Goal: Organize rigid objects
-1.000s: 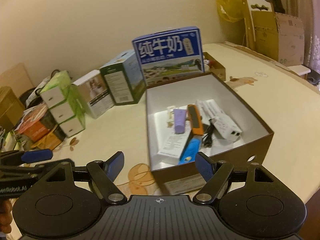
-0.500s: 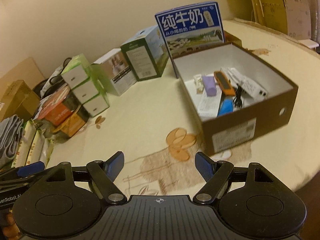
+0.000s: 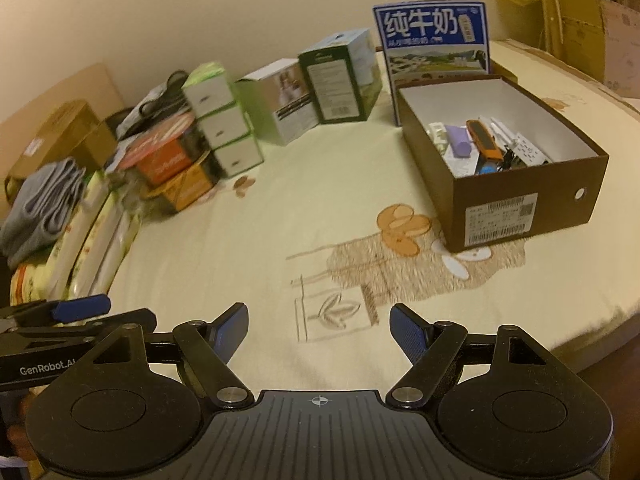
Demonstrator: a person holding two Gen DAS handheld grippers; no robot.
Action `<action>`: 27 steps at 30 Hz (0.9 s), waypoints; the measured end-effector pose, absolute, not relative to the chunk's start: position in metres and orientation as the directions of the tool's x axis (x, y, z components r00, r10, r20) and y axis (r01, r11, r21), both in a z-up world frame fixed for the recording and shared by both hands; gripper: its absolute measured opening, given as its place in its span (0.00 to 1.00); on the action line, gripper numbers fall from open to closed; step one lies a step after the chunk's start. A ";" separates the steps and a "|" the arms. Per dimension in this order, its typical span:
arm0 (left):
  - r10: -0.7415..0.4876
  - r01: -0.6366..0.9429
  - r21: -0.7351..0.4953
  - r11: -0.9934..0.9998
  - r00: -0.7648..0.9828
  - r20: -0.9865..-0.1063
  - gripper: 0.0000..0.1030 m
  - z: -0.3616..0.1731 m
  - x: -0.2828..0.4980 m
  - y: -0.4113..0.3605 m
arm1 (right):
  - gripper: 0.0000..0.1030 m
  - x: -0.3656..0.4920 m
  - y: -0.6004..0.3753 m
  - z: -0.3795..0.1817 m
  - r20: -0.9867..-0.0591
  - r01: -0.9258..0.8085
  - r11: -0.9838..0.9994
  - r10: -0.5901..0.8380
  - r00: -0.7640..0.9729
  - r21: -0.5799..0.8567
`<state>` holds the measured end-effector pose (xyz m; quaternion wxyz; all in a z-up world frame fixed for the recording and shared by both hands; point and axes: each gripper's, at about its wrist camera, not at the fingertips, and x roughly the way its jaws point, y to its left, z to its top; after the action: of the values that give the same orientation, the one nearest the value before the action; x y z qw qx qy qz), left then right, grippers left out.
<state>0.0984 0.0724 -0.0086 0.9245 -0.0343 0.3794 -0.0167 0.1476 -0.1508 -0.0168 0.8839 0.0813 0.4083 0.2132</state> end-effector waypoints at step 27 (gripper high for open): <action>0.060 -0.082 0.004 0.997 0.693 -0.718 0.70 -0.011 0.053 0.044 | 0.73 0.112 -0.161 -0.032 -0.715 -0.389 0.870 0.476 0.512 0.302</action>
<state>0.0527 0.0440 -0.0110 0.9200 -0.0142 0.3898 0.0388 0.1119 -0.1614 -0.0322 0.8679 0.0512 0.4267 0.2492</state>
